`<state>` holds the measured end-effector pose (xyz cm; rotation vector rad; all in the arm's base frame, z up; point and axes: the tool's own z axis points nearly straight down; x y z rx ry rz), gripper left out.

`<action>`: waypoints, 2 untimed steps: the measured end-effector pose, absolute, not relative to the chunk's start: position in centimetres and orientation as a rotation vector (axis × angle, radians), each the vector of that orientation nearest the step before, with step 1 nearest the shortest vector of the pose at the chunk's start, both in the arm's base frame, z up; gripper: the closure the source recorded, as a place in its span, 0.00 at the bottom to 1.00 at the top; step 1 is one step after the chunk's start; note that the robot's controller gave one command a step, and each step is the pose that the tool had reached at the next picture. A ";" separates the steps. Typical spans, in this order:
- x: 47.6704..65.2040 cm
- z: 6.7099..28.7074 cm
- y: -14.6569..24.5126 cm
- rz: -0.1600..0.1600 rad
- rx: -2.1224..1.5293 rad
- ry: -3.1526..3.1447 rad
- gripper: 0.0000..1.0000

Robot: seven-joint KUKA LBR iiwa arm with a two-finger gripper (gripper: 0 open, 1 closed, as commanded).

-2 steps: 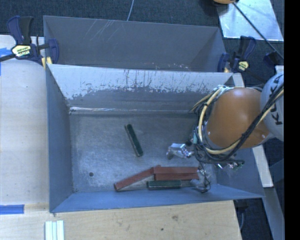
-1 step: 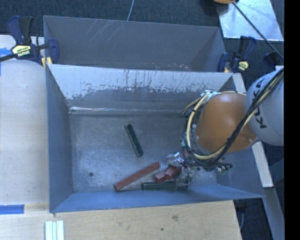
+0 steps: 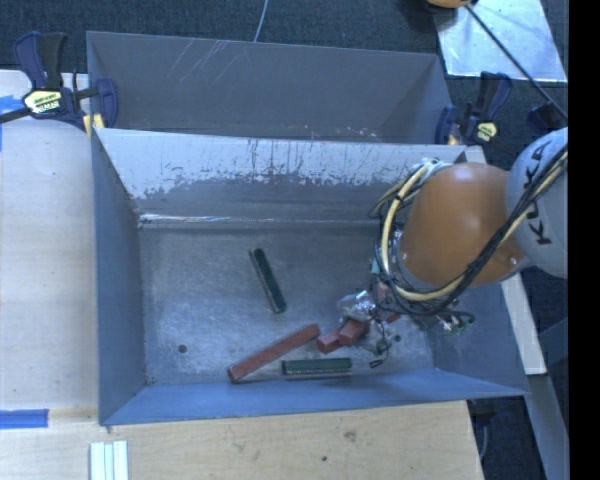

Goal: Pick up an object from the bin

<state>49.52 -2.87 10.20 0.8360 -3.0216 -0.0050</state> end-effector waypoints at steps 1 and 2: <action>51.7 17.1 -3.0 -0.001 0.695 -3.064 1.00; 50.8 19.4 -2.0 0.005 0.751 -3.062 1.00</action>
Offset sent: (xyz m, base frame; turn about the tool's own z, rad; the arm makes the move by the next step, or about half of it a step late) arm -0.0056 0.0205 0.0735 -0.0226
